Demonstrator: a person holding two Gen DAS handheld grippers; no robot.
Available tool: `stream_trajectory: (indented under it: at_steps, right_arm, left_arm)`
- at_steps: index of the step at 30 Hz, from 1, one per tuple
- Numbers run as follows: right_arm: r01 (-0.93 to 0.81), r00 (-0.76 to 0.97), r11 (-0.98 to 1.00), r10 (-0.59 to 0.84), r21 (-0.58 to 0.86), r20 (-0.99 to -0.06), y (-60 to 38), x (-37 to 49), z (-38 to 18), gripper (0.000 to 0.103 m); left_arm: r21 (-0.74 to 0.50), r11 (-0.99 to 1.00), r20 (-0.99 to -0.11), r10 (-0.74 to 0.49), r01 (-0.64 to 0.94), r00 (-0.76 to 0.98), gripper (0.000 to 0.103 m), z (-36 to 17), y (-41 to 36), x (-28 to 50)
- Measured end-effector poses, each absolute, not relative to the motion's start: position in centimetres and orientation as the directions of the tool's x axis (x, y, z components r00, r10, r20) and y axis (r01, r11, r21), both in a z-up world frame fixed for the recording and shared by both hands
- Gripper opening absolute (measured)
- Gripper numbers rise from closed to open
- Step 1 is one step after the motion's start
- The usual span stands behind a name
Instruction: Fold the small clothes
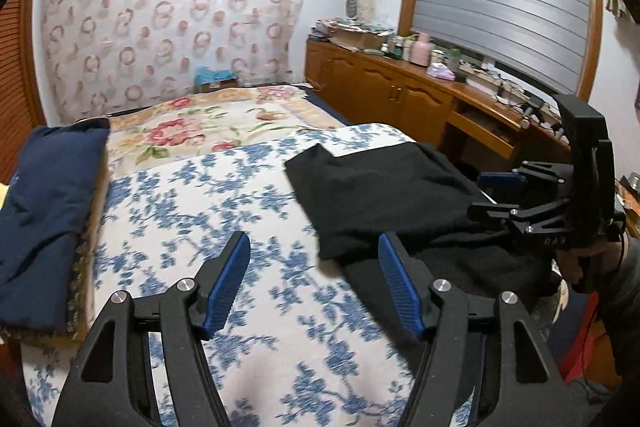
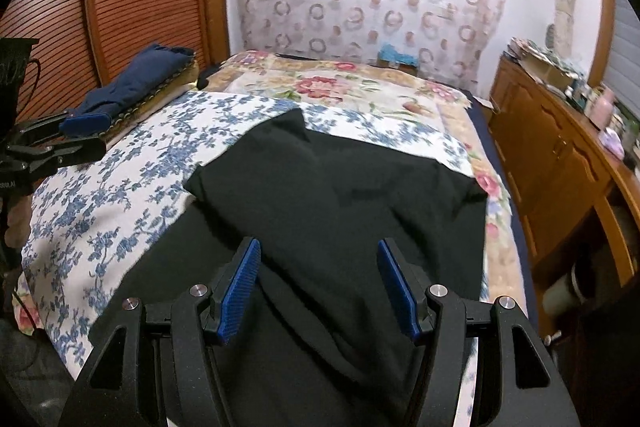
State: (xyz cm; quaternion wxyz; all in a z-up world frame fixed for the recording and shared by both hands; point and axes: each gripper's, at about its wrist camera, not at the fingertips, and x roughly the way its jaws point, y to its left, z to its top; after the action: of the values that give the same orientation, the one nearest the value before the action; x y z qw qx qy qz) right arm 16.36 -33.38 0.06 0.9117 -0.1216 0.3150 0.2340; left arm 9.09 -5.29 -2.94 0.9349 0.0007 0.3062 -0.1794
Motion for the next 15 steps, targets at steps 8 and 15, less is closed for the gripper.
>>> stream_trajectory:
  at_steps: [8, 15]
  right_arm:
    - [-0.564, 0.661, 0.819, 0.369, -0.108, -0.654, -30.7, 17.9, -0.3, 0.063]
    - [-0.61, 0.609, 0.786, 0.384, -0.102, -0.694, -28.8, 19.8, -1.1, 0.063]
  left_arm:
    - [-0.106, 0.952, -0.574, -0.295, 0.288, 0.764, 0.068, -3.6, -3.0, 8.8]
    - [-0.123, 0.955, -0.58, -0.289, 0.269, 0.762, 0.068, -4.3, -1.8, 8.9]
